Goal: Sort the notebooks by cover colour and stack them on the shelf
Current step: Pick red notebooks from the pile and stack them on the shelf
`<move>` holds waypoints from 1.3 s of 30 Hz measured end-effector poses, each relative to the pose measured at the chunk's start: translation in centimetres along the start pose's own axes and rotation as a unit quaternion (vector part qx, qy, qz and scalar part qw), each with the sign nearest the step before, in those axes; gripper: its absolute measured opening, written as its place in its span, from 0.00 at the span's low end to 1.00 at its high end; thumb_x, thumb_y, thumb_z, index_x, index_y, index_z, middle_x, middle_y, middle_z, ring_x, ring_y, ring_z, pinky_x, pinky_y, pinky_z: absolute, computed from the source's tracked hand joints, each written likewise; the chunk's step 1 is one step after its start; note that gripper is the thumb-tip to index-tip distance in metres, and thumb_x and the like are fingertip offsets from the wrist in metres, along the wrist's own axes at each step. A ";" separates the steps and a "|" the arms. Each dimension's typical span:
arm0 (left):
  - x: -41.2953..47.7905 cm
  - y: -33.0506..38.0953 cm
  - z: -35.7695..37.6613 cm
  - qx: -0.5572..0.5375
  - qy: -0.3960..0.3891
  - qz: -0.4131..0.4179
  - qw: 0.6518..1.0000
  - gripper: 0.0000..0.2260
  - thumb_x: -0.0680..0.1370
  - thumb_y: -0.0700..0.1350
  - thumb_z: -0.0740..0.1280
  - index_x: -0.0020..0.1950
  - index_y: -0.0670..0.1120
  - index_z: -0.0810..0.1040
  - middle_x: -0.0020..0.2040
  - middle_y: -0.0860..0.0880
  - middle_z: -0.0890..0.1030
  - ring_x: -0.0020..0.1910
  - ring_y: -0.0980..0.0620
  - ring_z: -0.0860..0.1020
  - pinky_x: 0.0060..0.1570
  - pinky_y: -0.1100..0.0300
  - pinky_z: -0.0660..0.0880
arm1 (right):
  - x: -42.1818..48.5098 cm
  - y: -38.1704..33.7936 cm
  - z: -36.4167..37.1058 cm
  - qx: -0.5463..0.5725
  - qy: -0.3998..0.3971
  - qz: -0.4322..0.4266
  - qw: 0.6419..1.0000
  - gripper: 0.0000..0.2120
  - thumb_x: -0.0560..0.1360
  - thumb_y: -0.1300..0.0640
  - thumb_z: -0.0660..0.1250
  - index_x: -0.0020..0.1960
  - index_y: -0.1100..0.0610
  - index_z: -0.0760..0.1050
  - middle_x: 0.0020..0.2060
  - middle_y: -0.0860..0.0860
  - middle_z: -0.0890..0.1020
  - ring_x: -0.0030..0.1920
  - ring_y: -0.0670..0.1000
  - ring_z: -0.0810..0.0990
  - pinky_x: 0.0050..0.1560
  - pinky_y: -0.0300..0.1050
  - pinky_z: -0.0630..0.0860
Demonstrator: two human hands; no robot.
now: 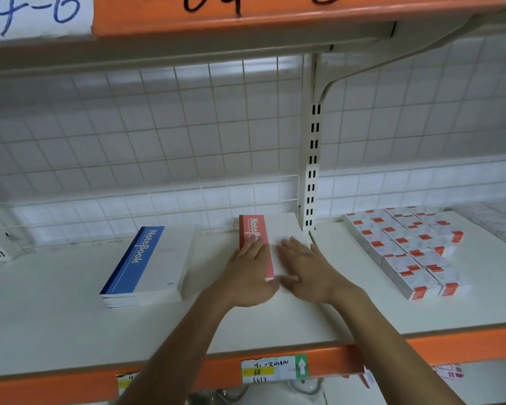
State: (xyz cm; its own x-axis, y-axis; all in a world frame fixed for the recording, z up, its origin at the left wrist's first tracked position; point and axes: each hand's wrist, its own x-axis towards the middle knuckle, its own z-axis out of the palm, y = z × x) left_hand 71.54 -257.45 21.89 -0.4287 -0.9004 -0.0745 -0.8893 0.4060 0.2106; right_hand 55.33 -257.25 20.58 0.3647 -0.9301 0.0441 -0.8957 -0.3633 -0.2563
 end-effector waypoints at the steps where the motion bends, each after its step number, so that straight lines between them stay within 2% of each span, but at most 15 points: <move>1: -0.1 -0.2 0.1 0.039 -0.027 0.007 0.999 0.38 0.77 0.50 0.62 0.78 0.41 0.41 0.78 0.47 0.40 0.77 0.49 0.37 0.76 0.52 0.43 | -0.2 -0.1 0.0 -0.011 -0.032 -0.015 0.999 0.37 0.76 0.44 0.63 0.77 0.55 0.48 0.77 0.51 0.50 0.77 0.49 0.44 0.75 0.52 0.43; 4: 0.9 -0.1 0.4 0.129 -0.013 0.006 0.992 0.42 0.75 0.46 0.67 0.77 0.39 0.41 0.78 0.43 0.43 0.77 0.47 0.40 0.75 0.55 0.42 | 0.4 -0.5 0.3 -0.057 -0.039 -0.026 0.997 0.42 0.73 0.45 0.67 0.77 0.56 0.46 0.77 0.51 0.49 0.77 0.49 0.44 0.74 0.49 0.42; 7: 2.2 0.0 0.3 0.142 -0.013 0.007 0.990 0.46 0.72 0.51 0.73 0.77 0.39 0.46 0.78 0.43 0.49 0.77 0.46 0.47 0.74 0.57 0.45 | 1.5 -0.9 0.7 -0.043 -0.032 -0.011 0.999 0.44 0.72 0.49 0.69 0.77 0.56 0.44 0.77 0.52 0.48 0.77 0.50 0.45 0.74 0.48 0.44; 10: 3.1 -0.4 -0.1 0.128 -0.014 0.002 0.992 0.45 0.66 0.55 0.76 0.75 0.41 0.57 0.75 0.45 0.62 0.74 0.47 0.60 0.71 0.55 0.60 | 2.2 -0.7 0.6 -0.017 -0.049 -0.002 0.999 0.46 0.71 0.51 0.71 0.77 0.56 0.44 0.77 0.53 0.48 0.77 0.51 0.45 0.75 0.47 0.46; 12: 3.1 -0.4 -0.2 0.119 -0.006 0.000 0.993 0.44 0.65 0.55 0.77 0.73 0.43 0.60 0.72 0.47 0.66 0.71 0.48 0.65 0.68 0.55 0.65 | 2.2 -0.5 0.5 -0.008 -0.050 -0.001 0.999 0.46 0.70 0.52 0.72 0.77 0.56 0.46 0.77 0.53 0.50 0.77 0.51 0.46 0.76 0.47 0.47; 18: 2.6 -0.5 0.0 0.080 0.007 -0.004 0.997 0.45 0.65 0.55 0.77 0.74 0.43 0.59 0.74 0.47 0.62 0.73 0.48 0.60 0.70 0.55 0.61 | 1.9 -0.6 0.1 -0.004 -0.042 0.006 0.999 0.45 0.69 0.51 0.72 0.77 0.55 0.48 0.77 0.53 0.53 0.77 0.50 0.49 0.75 0.46 0.49; 23: 1.2 -0.3 -0.3 0.054 0.018 0.000 0.998 0.50 0.69 0.57 0.74 0.78 0.41 0.45 0.79 0.46 0.46 0.77 0.49 0.44 0.75 0.55 0.45 | 1.2 -1.6 -0.7 0.004 -0.025 -0.001 1.000 0.50 0.68 0.44 0.72 0.77 0.56 0.44 0.77 0.51 0.49 0.77 0.50 0.45 0.76 0.48 0.46; 26: -0.6 -1.2 -1.0 0.010 0.029 -0.018 0.999 0.45 0.72 0.52 0.72 0.78 0.43 0.46 0.79 0.48 0.47 0.77 0.51 0.45 0.74 0.58 0.46 | 1.1 -3.2 -0.9 0.013 -0.016 -0.030 0.999 0.47 0.70 0.48 0.71 0.77 0.56 0.44 0.77 0.51 0.51 0.77 0.51 0.47 0.76 0.48 0.47; 29: -3.7 -2.2 -2.6 0.001 0.048 -0.052 0.997 0.37 0.76 0.43 0.68 0.78 0.43 0.49 0.79 0.48 0.50 0.77 0.51 0.47 0.73 0.59 0.47 | 1.4 -6.3 -0.4 0.028 0.008 -0.072 0.997 0.44 0.70 0.52 0.72 0.77 0.56 0.49 0.76 0.52 0.57 0.76 0.53 0.53 0.76 0.47 0.51; 31: -6.0 -3.8 -3.1 -0.011 0.093 -0.097 0.991 0.32 0.77 0.40 0.65 0.77 0.44 0.52 0.78 0.49 0.53 0.77 0.51 0.50 0.74 0.57 0.50 | 1.7 -9.3 0.2 0.051 0.020 -0.099 0.994 0.42 0.71 0.53 0.71 0.77 0.56 0.51 0.75 0.52 0.59 0.75 0.52 0.56 0.74 0.46 0.52; 35: -11.7 -8.7 -2.7 -0.010 0.188 -0.170 0.967 0.21 0.81 0.45 0.60 0.74 0.45 0.63 0.72 0.47 0.67 0.71 0.50 0.64 0.69 0.58 0.61 | 2.1 -16.8 1.8 0.084 0.024 -0.146 0.985 0.34 0.76 0.52 0.66 0.76 0.55 0.53 0.75 0.51 0.60 0.75 0.51 0.57 0.73 0.41 0.50; 37: -15.2 -11.5 -2.4 -0.016 0.223 -0.206 0.953 0.20 0.81 0.47 0.60 0.72 0.45 0.66 0.70 0.47 0.70 0.68 0.49 0.67 0.67 0.57 0.64 | 2.5 -21.0 3.0 0.108 0.021 -0.164 0.980 0.30 0.77 0.54 0.64 0.75 0.55 0.55 0.74 0.51 0.63 0.73 0.51 0.60 0.72 0.41 0.53; 39: -18.9 -14.6 -2.2 -0.023 0.237 -0.244 0.940 0.19 0.80 0.48 0.60 0.71 0.46 0.67 0.69 0.47 0.71 0.67 0.48 0.68 0.66 0.57 0.63 | 2.8 -25.5 4.7 0.131 0.018 -0.184 0.974 0.27 0.77 0.56 0.63 0.74 0.55 0.59 0.72 0.51 0.66 0.71 0.52 0.64 0.71 0.41 0.57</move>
State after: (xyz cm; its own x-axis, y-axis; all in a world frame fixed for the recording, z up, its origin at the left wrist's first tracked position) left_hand 93.00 -246.76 22.34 0.1576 -0.9504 0.2681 -0.9491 -0.0709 0.3068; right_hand 80.37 -250.36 22.71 0.6346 -0.7431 0.2125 -0.6093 -0.6501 -0.4540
